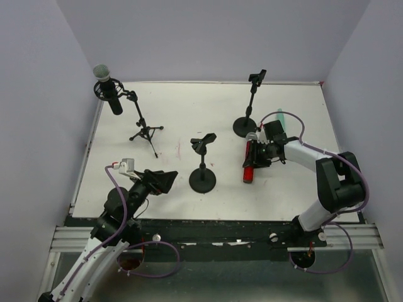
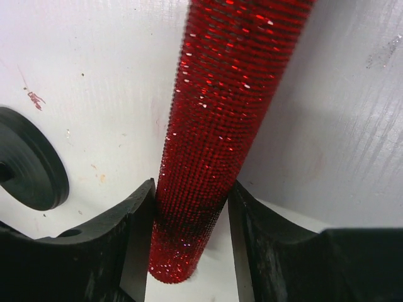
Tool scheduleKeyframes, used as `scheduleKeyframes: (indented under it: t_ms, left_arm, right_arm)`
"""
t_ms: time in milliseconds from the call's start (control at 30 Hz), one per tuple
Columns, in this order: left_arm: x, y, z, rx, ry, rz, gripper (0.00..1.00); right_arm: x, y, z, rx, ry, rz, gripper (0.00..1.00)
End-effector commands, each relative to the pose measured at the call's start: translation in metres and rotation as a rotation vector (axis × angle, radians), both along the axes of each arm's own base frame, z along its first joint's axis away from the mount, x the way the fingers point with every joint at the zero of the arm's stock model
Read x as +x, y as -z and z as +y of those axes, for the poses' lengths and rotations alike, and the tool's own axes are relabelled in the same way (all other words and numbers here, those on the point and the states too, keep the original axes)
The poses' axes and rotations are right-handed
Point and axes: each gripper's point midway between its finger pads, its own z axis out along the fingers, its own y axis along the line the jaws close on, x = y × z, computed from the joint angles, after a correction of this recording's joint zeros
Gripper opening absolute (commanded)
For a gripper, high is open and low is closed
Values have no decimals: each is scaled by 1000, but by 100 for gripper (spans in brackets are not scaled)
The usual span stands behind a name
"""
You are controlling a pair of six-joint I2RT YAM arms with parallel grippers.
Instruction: Attach the microphones to the stand
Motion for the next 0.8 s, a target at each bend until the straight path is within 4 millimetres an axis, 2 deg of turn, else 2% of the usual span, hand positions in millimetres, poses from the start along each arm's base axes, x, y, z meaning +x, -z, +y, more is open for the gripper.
scheduleKeyframes:
  t_ms: [0,133,200,300,533,667,767]
  left_arm:
    - [-7,-18,1,-39,11,-19,98]
    - [-17,-24,-10,-45,99,-35,98]
    - [-24,-30,-19,-53,165,-68,98]
    - [-37,-45,-29,-74,257,-120,98]
    - [-53,-74,-40,-4,380,-211,98]
    - [-57,-86,-48,-15,440,-210,97]
    - [-65,-104,-60,-78,528,-227,95]
  right_arm:
    - [-13,17,-9,-61,-24,60,46]
    - [-7,-1,-5,-34,-59,-6,24]
    - [-7,-15,-3,-6,-68,-56,19]
    - [-10,-49,3,80,-92,-161,12]
    - [-28,-116,5,255,-152,-330,2]
    - [-36,-139,9,341,-174,-361,1]
    - [-39,-159,13,414,-202,-371,0]
